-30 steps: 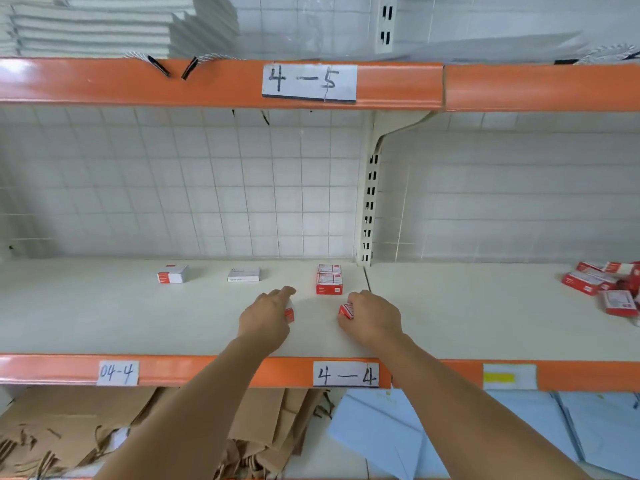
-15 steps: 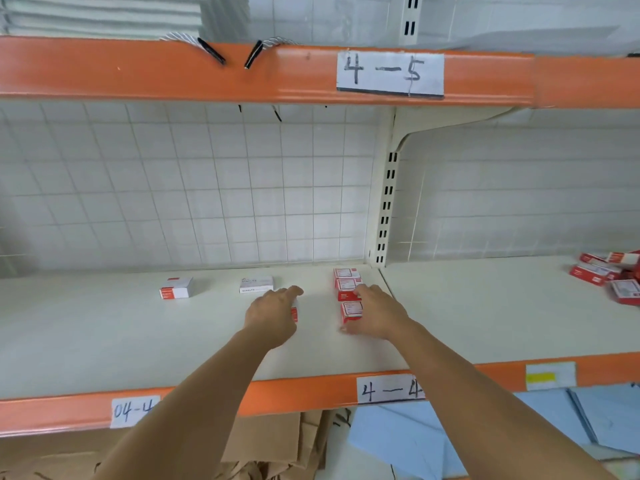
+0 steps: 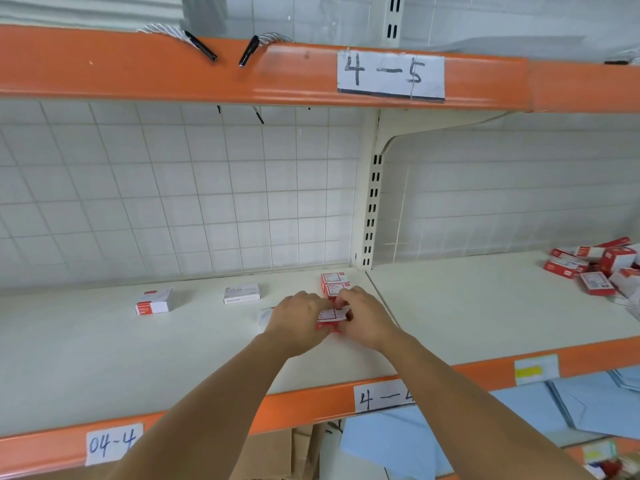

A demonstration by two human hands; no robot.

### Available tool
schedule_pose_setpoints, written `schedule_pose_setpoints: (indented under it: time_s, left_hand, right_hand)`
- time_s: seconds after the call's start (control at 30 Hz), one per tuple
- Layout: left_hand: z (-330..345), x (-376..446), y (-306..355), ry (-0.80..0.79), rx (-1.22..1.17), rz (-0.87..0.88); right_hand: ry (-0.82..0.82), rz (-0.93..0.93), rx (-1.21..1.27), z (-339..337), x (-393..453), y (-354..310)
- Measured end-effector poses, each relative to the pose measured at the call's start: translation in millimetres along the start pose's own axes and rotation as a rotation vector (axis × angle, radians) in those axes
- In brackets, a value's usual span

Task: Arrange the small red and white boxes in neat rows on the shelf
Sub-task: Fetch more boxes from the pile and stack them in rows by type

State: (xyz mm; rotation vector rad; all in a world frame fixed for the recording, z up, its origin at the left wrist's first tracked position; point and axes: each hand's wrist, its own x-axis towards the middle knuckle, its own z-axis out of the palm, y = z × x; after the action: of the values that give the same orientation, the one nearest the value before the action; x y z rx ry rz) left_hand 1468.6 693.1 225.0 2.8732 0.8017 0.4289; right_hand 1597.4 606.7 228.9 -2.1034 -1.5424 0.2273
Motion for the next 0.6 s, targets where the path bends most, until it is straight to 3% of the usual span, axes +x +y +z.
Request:
schedule_pose_setpoints:
  time_s: [0.2, 0.6]
  left_hand:
    - [-3.2, 2.0, -12.0, -0.005, 0.011, -0.142]
    - [-5.0, 24.9, -23.6, -0.001, 0.01, -0.353]
  right_hand:
    - [0.155, 0.005, -0.172, -6.4, 12.3, 0.7]
    - [0.053, 0.007, -0.329, -3.9, 59.4, 14.6]
